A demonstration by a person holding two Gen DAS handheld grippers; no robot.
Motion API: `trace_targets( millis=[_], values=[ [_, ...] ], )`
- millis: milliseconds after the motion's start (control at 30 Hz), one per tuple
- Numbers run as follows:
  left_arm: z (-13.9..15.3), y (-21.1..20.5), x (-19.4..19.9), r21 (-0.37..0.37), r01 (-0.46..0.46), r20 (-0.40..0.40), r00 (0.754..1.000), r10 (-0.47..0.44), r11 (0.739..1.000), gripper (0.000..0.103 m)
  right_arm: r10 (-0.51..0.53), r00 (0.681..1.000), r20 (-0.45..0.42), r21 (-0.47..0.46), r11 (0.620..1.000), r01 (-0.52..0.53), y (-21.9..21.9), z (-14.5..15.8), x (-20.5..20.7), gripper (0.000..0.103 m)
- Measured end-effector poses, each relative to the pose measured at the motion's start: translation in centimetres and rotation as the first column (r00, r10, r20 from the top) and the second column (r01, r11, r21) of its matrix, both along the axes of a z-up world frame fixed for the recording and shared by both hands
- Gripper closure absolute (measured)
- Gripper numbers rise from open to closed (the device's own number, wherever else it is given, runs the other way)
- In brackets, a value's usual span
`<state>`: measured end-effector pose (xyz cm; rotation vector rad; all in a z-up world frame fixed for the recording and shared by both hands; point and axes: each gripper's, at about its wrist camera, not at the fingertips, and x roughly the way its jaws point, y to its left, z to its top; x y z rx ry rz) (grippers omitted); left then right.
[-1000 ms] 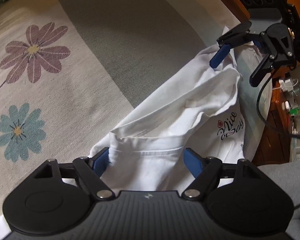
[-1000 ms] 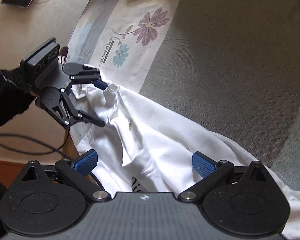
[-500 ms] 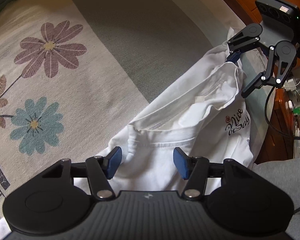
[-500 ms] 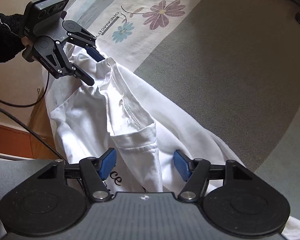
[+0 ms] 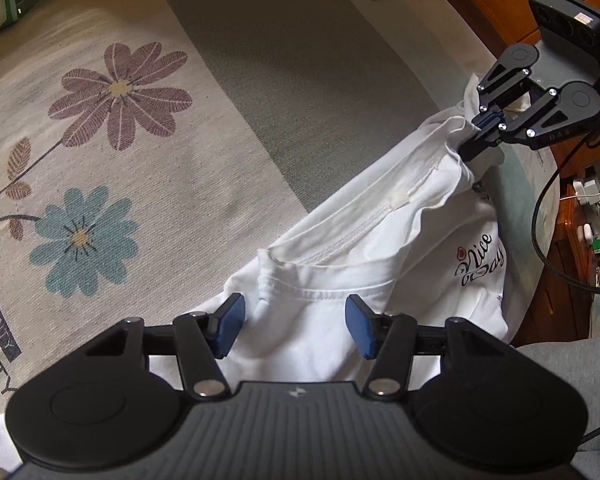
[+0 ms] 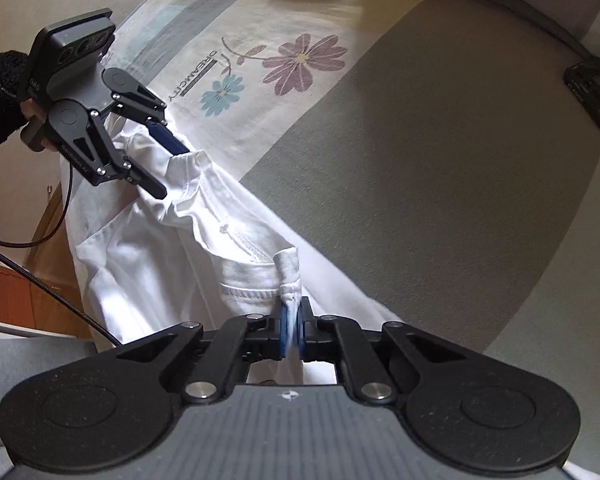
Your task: Fold clothes
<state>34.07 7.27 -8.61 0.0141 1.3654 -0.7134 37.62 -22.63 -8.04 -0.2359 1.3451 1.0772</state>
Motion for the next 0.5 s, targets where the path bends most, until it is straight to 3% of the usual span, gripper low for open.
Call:
trace_targets(
  millis=[233,267,300,333,400,500],
  values=[
    [0.0,-0.2,0.4,0.004,-0.006,0.021,1.000,0.006,1.000,0.049,-0.012,1.000,0.029,-0.029,1.000,0.012,0.4,0.1,0.7,0.089],
    [-0.3,0.0,0.6,-0.008,-0.010,0.009,1.000,0.010,1.000,0.054,-0.013,0.999,0.031,-0.031,0.999,0.014,0.5,0.1,0.5,0.086],
    [-0.5,0.2,0.8,-0.022,-0.014,-0.002,1.000,0.014,1.000,0.069,-0.017,0.999,0.028,-0.029,0.999,0.018,0.5,0.0,0.3,0.083],
    [-0.8,0.2,0.9,-0.022,-0.016,-0.008,1.000,0.016,1.000,0.074,-0.023,0.999,0.024,-0.028,0.999,0.024,0.5,0.0,0.1,0.081],
    [-1.3,0.2,0.9,-0.020,-0.004,-0.018,1.000,0.004,1.000,0.079,-0.035,0.999,0.019,-0.026,0.999,0.036,0.4,0.0,-0.3,0.070],
    [-1.8,0.1,0.7,-0.044,0.012,-0.056,0.998,-0.014,0.999,0.081,-0.057,0.998,0.016,-0.017,0.998,0.058,0.0,0.1,-0.6,0.063]
  ],
)
